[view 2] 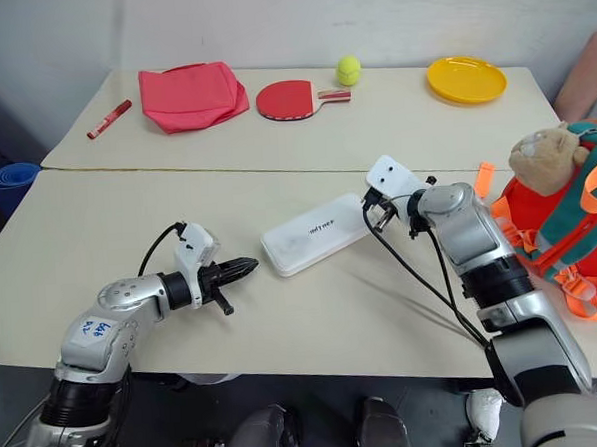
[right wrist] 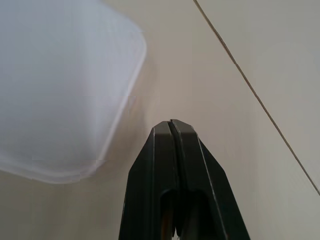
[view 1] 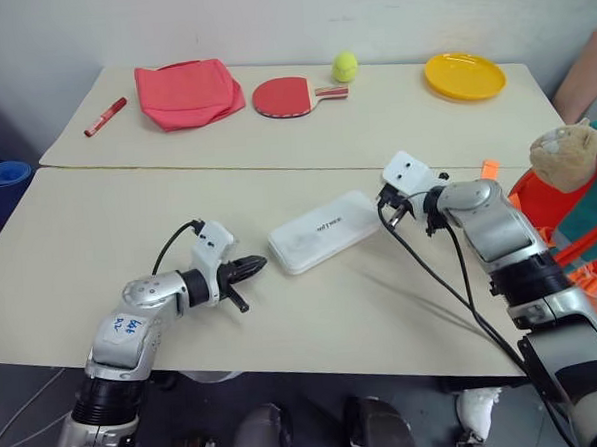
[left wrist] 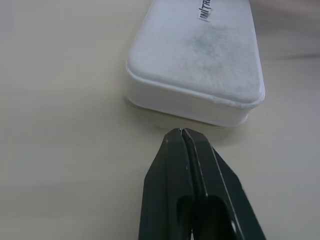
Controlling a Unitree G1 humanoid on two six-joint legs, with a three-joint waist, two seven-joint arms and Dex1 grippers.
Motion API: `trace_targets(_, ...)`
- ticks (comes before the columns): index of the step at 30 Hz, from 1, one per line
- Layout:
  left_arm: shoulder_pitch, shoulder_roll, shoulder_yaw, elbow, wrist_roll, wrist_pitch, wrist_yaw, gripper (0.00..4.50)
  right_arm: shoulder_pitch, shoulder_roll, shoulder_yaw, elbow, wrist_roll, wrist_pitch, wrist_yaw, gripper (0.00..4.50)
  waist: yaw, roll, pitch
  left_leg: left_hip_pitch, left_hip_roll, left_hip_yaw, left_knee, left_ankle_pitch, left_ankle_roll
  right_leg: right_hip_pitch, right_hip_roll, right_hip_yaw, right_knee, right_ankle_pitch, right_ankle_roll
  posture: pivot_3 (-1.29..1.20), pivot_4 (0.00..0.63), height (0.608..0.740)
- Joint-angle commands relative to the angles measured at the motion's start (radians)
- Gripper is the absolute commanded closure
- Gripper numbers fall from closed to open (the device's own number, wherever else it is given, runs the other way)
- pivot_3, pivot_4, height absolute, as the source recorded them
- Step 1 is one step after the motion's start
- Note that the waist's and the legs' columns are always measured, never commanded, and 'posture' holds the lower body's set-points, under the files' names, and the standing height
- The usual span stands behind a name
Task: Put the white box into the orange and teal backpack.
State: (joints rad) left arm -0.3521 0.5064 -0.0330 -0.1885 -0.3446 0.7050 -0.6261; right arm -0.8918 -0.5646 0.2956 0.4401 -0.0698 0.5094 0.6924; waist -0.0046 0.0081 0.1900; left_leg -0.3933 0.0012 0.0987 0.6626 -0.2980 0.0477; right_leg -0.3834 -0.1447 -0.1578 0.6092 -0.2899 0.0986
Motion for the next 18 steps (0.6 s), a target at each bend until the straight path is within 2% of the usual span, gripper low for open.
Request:
trace_targets(1, -0.038, -0.002, -0.015, 0.027, -0.004, 0.002, -0.025, 4.48, -0.029, 0.031, -0.024, 0.079, 0.015, -0.087, 0.045, 4.5, 0.0, 0.0, 0.0, 0.0, 0.0, 0.0, 0.0, 0.0, 0.0, 0.0, 0.0, 0.0, 0.0, 0.0, 0.0, 0.0, 0.15, 0.74)
trace_targets(3, -0.062, -0.001, -0.027, 0.057, 0.01, -0.027, -0.039, 4.48, -0.029, 0.036, -0.031, 0.098, 0.02, -0.125, 0.077, 4.5, -0.001, 0.0, 0.0, 0.0, 0.0, 0.0, 0.0, 0.0, 0.0, 0.0, 0.0, 0.0, 0.0, 0.0, 0.0, 0.0, 0.15, 0.74)
trace_targets(7, -0.064, -0.026, -0.005, 0.064, -0.038, -0.019, -0.069, 4.48, 0.01, 0.018, -0.054, 0.033, 0.048, -0.074, 0.148, 4.5, 0.0, 0.0, 0.0, 0.0, 0.0, 0.001, 0.0, 0.0, 0.0, 0.0, 0.0, 0.001, 0.0, 0.0, 0.0, 0.0, 0.15, 0.74)
trace_targets(13, 0.0, -0.051, -0.001, 0.049, -0.017, -0.107, -0.069, 4.48, 0.176, -0.047, -0.115, -0.279, 0.129, 0.074, 0.222, 4.5, 0.003, 0.0, 0.0, -0.001, -0.001, -0.001, 0.0, 0.0, 0.0, 0.0, -0.001, 0.0, -0.001, 0.0, 0.0, 0.0, 0.15, 0.74)
trace_targets(18, 0.057, -0.023, -0.003, 0.003, -0.05, -0.147, -0.17, 4.48, 0.341, -0.084, -0.181, -0.537, 0.241, 0.209, 0.264, 4.5, 0.004, 0.0, 0.0, -0.001, 0.0, -0.001, 0.0, 0.0, 0.0, 0.0, -0.003, 0.0, -0.001, 0.0, 0.0, 0.0, 0.15, 0.74)
